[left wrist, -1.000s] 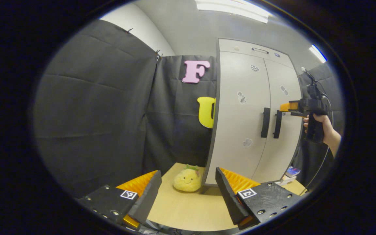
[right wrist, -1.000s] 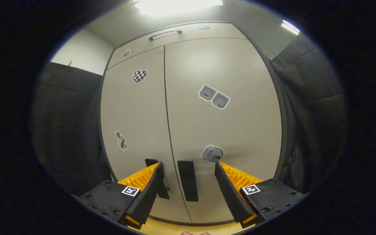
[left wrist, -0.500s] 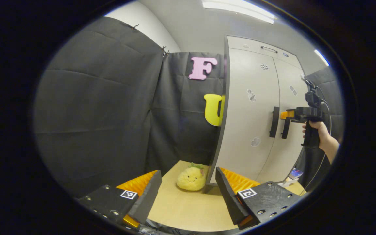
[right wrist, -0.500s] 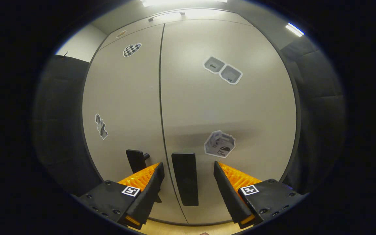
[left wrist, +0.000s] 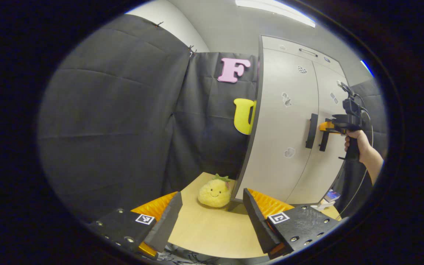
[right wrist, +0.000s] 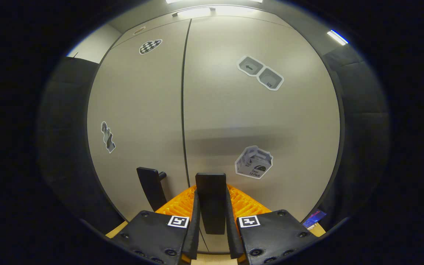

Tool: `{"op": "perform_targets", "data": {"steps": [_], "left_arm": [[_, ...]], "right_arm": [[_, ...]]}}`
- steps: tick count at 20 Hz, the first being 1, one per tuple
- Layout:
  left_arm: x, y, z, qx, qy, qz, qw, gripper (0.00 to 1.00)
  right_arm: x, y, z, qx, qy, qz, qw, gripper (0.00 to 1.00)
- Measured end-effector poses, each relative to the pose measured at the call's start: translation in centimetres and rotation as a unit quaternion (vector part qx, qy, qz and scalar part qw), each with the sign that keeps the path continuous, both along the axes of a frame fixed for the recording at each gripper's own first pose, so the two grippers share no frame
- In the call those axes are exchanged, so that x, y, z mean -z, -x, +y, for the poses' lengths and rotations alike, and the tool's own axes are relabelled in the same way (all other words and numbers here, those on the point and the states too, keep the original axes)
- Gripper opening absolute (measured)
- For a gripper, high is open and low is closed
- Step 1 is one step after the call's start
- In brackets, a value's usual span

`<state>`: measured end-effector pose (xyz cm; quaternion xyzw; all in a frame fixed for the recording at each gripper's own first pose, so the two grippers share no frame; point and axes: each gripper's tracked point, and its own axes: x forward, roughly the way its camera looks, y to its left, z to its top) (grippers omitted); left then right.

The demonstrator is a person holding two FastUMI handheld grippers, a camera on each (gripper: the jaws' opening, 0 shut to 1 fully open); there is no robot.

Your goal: Open the right door of the double-door shoe cabinet with the right hand, and open the left door with the left hand.

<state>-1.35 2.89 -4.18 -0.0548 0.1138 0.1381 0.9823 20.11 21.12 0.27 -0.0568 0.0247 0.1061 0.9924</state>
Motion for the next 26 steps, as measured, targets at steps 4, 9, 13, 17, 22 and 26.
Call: {"op": "perform_targets", "data": {"steps": [4, 9, 13, 17, 22, 26], "left_arm": [[-0.1, -0.4, 0.1, -0.009, 0.009, 0.004, 1.000, 0.95], [-2.3, -0.2, -0.1, 0.001, -0.025, -0.007, 1.000, 0.94], [-3.4, 1.3, -0.5, -0.002, -0.020, -0.012, 1.000, 0.94], [-3.7, 4.4, -1.9, -0.003, -0.020, -0.011, 1.000, 0.95], [-3.8, 5.1, -3.3, 0.003, -0.026, -0.003, 1.000, 0.95], [-4.8, 3.9, -4.9, 0.018, -0.034, -0.006, 0.999, 0.94]], "right_arm": [[0.0, -0.2, 0.2, -0.029, -0.020, 0.023, 0.999, 0.13], [0.3, 0.3, 0.0, -0.043, -0.010, 0.025, 0.999, 0.10], [0.3, 2.0, -0.3, -0.057, -0.011, 0.025, 0.998, 0.09], [0.4, 3.8, -1.1, -0.068, -0.009, 0.021, 0.997, 0.09], [0.3, 5.7, -2.3, -0.084, -0.012, 0.018, 0.996, 0.10], [0.3, 7.0, -3.1, -0.098, -0.024, 0.013, 0.995, 0.10]]}}
